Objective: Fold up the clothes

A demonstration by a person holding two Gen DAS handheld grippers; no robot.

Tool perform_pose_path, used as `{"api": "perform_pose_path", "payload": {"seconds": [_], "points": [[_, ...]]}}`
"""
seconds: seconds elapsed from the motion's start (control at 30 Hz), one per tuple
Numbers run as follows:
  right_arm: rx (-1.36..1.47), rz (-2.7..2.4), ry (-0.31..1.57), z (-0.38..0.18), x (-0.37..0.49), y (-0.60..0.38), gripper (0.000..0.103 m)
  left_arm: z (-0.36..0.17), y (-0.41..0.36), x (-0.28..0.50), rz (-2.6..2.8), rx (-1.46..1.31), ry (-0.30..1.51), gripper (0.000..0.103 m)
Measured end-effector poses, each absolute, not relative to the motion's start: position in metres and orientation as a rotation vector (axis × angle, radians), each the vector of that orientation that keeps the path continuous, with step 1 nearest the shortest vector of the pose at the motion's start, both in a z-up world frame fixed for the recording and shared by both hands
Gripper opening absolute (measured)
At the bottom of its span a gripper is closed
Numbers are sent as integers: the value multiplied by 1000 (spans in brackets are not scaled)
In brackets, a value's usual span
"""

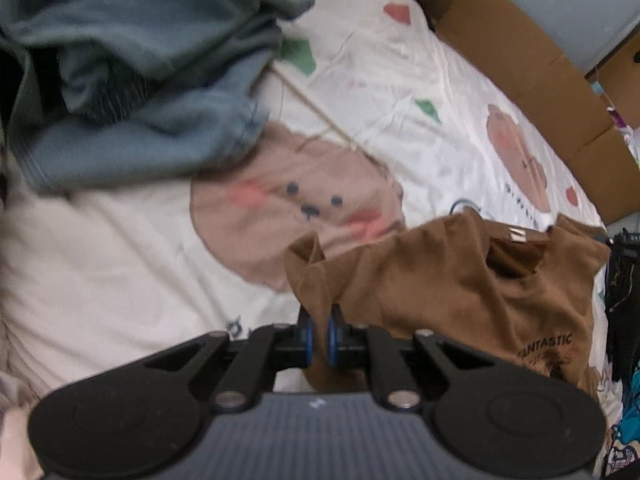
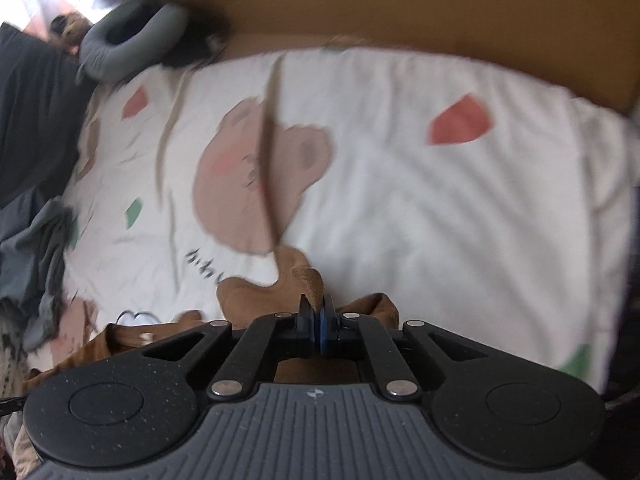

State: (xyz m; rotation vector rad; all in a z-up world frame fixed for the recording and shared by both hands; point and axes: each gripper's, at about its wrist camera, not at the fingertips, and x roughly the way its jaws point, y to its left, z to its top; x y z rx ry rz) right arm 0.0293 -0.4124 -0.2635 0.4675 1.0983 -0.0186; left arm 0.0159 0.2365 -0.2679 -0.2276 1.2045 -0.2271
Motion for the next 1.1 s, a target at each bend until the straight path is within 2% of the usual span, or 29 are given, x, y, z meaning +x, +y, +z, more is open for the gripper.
{"api": "perform_pose_path", "payload": {"seconds": [0.8,0.97,1.1], "points": [[529,-309,907,-133,-56,-470,0,-110,226,122,-266,-86,843,7],[538,-326,891,-128,-60,-472,0,-85,225,142,-278,-72,788,7],[544,-339,878,-124,-63,-473,0,-86,221,151,-284,-58,791,7]]}}
